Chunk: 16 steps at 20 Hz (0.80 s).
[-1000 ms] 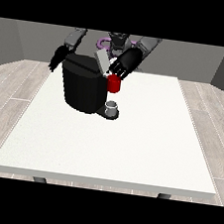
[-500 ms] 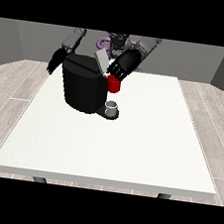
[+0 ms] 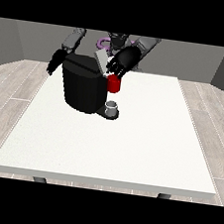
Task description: Insert the coffee pod into the coffee machine and close the lid
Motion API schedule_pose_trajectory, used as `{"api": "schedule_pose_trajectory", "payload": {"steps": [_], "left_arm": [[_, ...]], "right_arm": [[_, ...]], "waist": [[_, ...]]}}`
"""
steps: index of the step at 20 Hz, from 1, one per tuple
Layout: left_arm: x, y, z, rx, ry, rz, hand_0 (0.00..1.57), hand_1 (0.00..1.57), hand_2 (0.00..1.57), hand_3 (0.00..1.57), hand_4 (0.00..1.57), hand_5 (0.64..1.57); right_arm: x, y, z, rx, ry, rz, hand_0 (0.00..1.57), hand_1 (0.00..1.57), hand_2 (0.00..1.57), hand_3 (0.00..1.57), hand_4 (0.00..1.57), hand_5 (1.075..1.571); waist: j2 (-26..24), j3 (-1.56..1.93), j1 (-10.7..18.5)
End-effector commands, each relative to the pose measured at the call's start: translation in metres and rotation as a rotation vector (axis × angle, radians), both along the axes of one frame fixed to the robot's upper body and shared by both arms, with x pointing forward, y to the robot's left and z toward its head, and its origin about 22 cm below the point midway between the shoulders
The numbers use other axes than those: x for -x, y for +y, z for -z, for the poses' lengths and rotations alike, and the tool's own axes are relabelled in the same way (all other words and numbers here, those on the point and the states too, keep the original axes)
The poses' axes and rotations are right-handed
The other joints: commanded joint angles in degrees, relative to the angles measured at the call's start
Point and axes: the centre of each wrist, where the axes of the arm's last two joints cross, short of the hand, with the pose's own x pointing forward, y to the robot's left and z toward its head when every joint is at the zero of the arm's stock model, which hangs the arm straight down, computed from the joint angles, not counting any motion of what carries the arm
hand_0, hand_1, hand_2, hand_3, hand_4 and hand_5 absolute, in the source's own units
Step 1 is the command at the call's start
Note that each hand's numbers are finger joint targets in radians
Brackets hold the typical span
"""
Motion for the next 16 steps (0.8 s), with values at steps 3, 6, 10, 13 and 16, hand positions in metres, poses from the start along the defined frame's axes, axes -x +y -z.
{"api": "schedule_pose_trajectory", "payload": {"steps": [3, 6, 10, 13, 16], "left_arm": [[0.003, 0.015, -0.012, -0.061, -0.1, -0.067, 1.23, 1.23, 1.24, 1.16, 0.0, 1.571], [0.002, 0.015, 0.016, -0.135, -0.089, -0.019, 1.21, 1.21, 1.22, 1.1, 0.0, 1.571], [0.001, 0.025, 0.023, -0.158, -0.086, -0.057, 1.16, 1.16, 1.18, 1.05, 0.0, 1.571], [-0.001, 0.005, 0.023, -0.125, -0.087, -0.045, 1.1, 1.1, 1.13, 0.99, 0.0, 1.571], [-0.002, 0.013, 0.017, -0.117, -0.102, -0.043, 1.11, 1.11, 1.13, 0.97, 0.0, 1.571]], "right_arm": [[-0.005, -0.006, -0.02, 0.029, -0.062, -0.036, 0.0, 0.0, 0.0, 0.0, 0.14, 1.571], [-0.003, -0.001, -0.016, -0.001, -0.03, -0.01, 0.0, 0.0, 0.0, 0.0, 0.0, 1.571], [0.001, 0.001, -0.016, 0.026, -0.038, -0.017, 0.0, 0.0, 0.0, 0.0, 0.0, 1.571], [-0.008, -0.016, -0.022, -0.006, -0.026, 0.0, 0.0, 0.0, 0.0, 0.0, 0.0, 1.571], [-0.002, -0.001, -0.022, 0.007, -0.039, -0.021, 0.0, 0.0, 0.0, 0.0, 0.0, 1.571]], "waist": [[3.15, -0.01, -2.57], [2.42, -0.02, -0.7], [1.95, -0.02, -1.71], [2.76, 0.0, -1.21], [2.04, -0.01, -2.18]]}}
